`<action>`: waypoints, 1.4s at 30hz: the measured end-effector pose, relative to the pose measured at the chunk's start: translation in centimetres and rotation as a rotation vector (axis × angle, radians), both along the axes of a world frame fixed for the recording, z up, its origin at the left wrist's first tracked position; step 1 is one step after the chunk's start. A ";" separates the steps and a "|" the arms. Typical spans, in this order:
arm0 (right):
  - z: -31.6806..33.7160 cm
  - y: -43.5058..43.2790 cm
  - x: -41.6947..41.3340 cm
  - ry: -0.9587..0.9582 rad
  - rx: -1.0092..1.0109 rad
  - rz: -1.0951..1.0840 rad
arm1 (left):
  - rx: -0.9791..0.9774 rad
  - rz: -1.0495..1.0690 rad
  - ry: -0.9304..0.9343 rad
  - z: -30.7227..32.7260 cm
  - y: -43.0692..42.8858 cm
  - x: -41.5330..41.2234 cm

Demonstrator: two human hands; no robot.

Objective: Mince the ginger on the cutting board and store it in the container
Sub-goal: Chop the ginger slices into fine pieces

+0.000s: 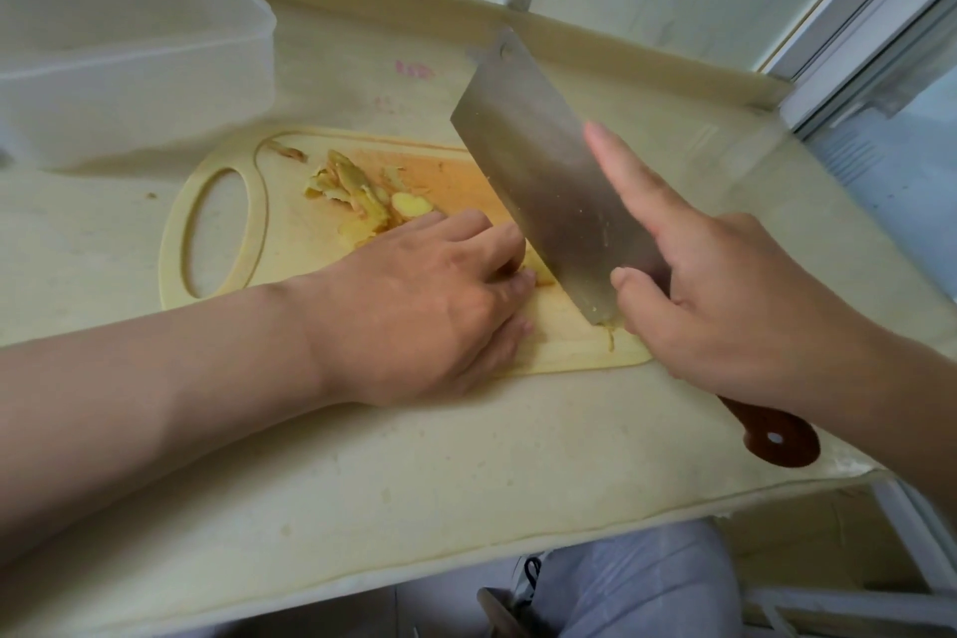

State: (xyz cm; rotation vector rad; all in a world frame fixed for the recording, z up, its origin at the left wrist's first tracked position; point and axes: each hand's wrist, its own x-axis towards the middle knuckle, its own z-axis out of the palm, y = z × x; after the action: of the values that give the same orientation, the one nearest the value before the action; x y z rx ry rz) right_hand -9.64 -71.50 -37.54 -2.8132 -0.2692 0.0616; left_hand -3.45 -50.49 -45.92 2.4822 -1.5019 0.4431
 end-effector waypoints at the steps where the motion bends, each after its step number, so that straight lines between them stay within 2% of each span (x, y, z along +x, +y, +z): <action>1: 0.1 0.0 -0.1 0.005 -0.009 0.002 | 0.004 0.003 -0.004 0.0 0.0 0.0; 8: 1.0 1.6 3.3 0.077 -0.140 0.042 | 0.017 0.004 0.002 0.2 -0.1 0.0; 13: -0.3 1.4 2.2 -0.043 0.047 -0.023 | 0.011 0.004 0.005 0.1 0.0 -0.1; 16: -0.6 0.6 0.2 -0.053 0.067 -0.070 | 0.017 0.012 0.009 0.0 0.0 -0.1; 26: 1.2 2.0 3.1 0.126 -0.077 -0.001 | 0.001 0.007 0.004 0.1 0.0 0.0; 34: -0.4 1.4 1.8 -0.062 0.043 -0.045 | 0.008 0.003 0.011 0.0 0.1 0.1; 38: -0.6 0.6 -0.1 -0.042 0.079 -0.077 | 0.010 0.004 0.017 0.1 0.1 0.2; 42: -0.4 0.5 0.3 -0.016 0.027 -0.020 | 0.016 0.003 0.015 0.1 0.1 0.1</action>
State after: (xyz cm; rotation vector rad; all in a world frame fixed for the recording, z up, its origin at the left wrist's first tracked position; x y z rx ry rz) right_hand -9.34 -71.01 -37.90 -2.7904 -0.2442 0.0303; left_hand -3.31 -50.41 -45.82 2.4944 -1.5019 0.4141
